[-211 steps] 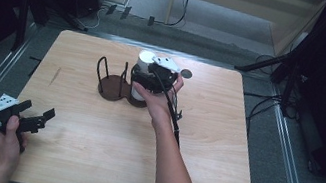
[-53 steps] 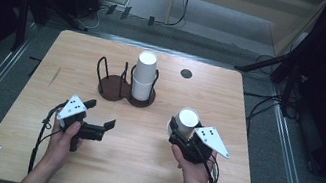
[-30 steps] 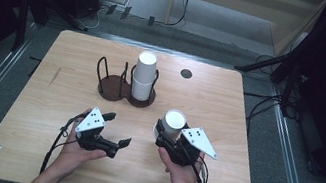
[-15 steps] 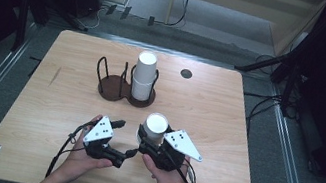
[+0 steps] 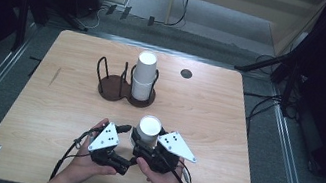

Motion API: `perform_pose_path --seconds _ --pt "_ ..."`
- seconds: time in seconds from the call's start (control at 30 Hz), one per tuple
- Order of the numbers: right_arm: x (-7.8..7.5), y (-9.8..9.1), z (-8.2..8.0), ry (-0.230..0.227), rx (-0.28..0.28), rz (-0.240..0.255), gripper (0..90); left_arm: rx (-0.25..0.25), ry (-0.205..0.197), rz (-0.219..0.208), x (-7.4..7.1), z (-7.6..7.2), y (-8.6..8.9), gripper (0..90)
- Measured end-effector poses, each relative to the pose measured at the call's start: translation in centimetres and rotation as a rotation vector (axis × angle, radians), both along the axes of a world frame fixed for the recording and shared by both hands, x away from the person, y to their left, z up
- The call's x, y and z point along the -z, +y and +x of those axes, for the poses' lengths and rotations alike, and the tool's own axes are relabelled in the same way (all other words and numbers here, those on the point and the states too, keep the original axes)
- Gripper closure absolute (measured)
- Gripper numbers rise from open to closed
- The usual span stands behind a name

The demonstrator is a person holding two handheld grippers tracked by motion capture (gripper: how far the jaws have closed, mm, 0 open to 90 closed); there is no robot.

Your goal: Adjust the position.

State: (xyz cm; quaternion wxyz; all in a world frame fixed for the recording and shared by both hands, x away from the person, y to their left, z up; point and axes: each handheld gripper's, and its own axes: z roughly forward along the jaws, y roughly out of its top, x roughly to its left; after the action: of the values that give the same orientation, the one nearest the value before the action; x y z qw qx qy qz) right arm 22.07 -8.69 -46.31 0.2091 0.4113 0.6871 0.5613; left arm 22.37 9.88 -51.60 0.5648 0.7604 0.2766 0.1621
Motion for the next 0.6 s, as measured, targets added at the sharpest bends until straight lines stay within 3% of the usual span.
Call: perform_pose_path --seconds 0.1,0.27,0.33,0.43,0.6 --pt "0.11 0.33 -0.15 0.006 -0.010 0.000 29.5 -0.019 -0.015 -0.002 -0.05 -0.14 -0.04 7.8" --pt "0.42 0.62 -0.20 0.016 -0.024 -0.001 29.4 -0.012 -0.021 0.006 0.01 -0.23 -0.12 8.5" --pt "0.52 0.70 -0.22 0.018 -0.023 -0.004 29.4 -0.026 -0.028 0.012 0.10 -0.26 -0.11 13.7" --pt "0.51 0.68 -0.25 0.018 -0.022 -0.004 29.1 -0.015 -0.020 -0.001 0.10 -0.18 0.00 14.9" --pt "0.55 0.65 -0.29 0.013 -0.015 -0.010 27.4 -0.020 -0.026 0.013 0.10 -0.24 -0.11 18.4"
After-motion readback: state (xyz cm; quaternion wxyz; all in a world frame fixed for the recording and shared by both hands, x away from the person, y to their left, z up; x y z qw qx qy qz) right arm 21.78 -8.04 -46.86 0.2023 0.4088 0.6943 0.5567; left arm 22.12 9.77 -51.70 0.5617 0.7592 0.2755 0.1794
